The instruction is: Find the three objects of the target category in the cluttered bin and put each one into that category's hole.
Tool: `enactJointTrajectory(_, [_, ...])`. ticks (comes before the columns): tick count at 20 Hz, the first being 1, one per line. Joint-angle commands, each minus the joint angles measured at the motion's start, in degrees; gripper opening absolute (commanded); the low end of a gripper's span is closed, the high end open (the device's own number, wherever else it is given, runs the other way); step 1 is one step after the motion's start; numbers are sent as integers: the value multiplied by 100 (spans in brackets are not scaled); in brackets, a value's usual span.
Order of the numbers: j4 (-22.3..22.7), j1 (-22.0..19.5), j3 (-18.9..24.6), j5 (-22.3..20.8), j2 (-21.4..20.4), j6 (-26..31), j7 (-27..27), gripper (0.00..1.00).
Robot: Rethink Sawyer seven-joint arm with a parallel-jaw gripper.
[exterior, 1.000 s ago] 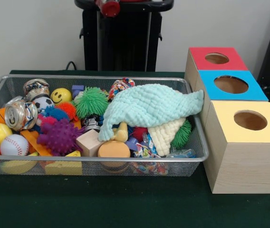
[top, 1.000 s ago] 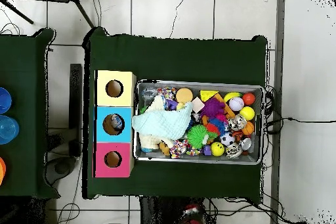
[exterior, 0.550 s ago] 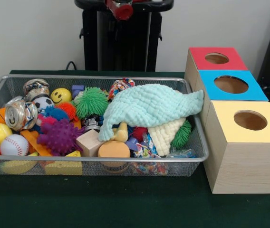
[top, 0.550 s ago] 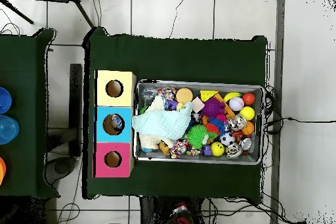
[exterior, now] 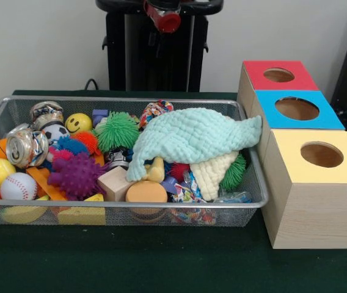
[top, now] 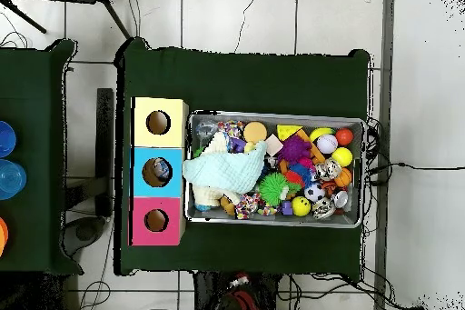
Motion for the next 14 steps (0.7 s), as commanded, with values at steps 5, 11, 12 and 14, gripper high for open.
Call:
enactJointTrajectory(5, [-425, 177, 857, 1180, 195, -195, 1448, 100])
enactJointTrajectory(11, [-466, 367, 933, 1653, 227, -144, 1502, 100])
enactJointTrajectory(12, [-462, 407, 958, 1739, 229, -145, 1530, 100])
enactJointTrajectory(14, [-456, 427, 1000, 1881, 254, -175, 1572, 100])
